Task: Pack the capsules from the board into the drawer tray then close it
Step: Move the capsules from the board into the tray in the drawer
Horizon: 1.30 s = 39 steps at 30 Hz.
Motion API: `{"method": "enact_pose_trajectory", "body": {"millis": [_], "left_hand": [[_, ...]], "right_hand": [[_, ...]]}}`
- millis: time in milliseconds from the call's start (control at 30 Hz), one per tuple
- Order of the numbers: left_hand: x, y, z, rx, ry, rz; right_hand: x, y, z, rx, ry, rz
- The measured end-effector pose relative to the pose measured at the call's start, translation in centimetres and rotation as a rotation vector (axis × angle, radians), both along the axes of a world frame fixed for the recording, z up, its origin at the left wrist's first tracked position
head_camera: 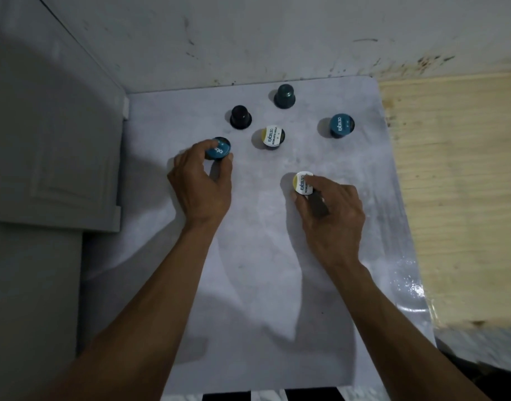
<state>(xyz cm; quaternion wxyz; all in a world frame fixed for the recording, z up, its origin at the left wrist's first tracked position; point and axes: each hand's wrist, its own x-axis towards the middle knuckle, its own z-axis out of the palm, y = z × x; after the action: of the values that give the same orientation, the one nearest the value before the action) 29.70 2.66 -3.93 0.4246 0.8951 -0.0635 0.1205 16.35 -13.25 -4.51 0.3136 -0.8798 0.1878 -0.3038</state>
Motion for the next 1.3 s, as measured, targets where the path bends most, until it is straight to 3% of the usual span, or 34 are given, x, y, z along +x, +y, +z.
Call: {"method": "enact_pose_trajectory", "body": {"millis": [367, 633, 800, 1000, 1167, 1300], "left_hand": [[-4.9, 2.3, 2.7, -0.147, 0.095, -0.025], [-9.0, 6.2, 7.6, -0.145, 0.093, -0.007], [-11.3, 10.1, 12.6, -0.137, -0.007, -0.015], [-14.7, 18.9, 16.8, -0.101, -0.048, -0.007], [-18.4, 30.3, 18.9, -0.066, -0.054, -0.054], [-19.1, 39.1, 20.4, -0.055, -0.022, 0.025]], "right_hand": [[0.3, 0.3, 1.2, 0.053, 0.082, 0.002], [-0.7, 4.1, 7.4, 0.19, 0.017, 0.055], [-1.5, 9.1, 11.7, 0.198, -0.067, 0.13], [-3.3, 18.2, 16.2, 0.191, -0.16, 0.199], [-6.2, 27.9, 18.7, 0.241, -0.125, 0.246], [-7.4, 34.5, 19.5, 0.221, -0.081, 0.315]]}}
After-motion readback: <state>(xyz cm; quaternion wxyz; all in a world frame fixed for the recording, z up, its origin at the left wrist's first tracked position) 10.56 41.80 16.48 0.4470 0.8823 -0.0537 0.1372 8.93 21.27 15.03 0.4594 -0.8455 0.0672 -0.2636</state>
